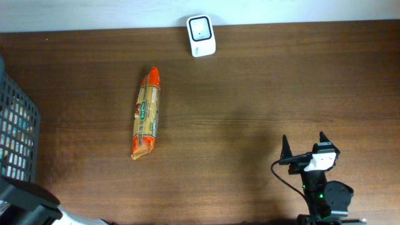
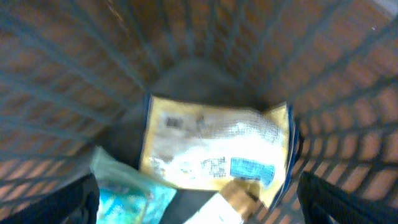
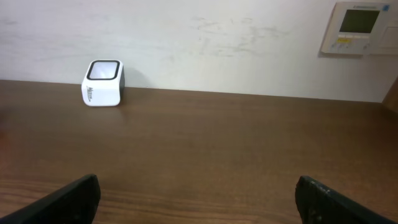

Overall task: Scan the item barcode
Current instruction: 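Carry the spaghetti pack to the table center and release it, then grasp the white snack bag in the basket and drop it beside the spaghetti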

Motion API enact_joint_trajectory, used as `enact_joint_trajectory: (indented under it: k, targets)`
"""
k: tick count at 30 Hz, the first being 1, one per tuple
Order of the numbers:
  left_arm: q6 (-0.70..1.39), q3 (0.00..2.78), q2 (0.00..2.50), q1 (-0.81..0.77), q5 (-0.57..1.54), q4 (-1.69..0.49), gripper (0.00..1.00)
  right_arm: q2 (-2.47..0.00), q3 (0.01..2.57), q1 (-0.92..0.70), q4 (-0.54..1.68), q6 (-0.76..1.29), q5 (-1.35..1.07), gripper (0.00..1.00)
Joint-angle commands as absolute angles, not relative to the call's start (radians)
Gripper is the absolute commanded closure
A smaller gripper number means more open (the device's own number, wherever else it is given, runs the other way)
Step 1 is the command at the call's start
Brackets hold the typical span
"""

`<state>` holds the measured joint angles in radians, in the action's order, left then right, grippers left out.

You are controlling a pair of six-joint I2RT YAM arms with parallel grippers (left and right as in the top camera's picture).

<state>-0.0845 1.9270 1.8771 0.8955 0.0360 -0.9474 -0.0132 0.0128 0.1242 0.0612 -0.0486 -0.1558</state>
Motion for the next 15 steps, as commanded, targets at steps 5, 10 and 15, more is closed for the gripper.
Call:
enact_joint_trajectory:
  k: [5, 10, 15]
  targets:
    - [-0.400, 1.617, 1.967, 0.900, 0.120, -0.597, 0.00, -0.009, 0.006, 0.131, 0.064, -0.045, -0.147, 0.01]
    - [-0.494, 1.617, 2.102, 0.900, 0.168, -0.509, 0.00, -0.009, 0.006, 0.131, 0.064, -0.045, -0.147, 0.01]
    - [-0.627, 1.617, 2.189, 0.900, 0.302, -0.501, 0.01, -0.009, 0.006, 0.131, 0.064, -0.044, -0.146, 0.01]
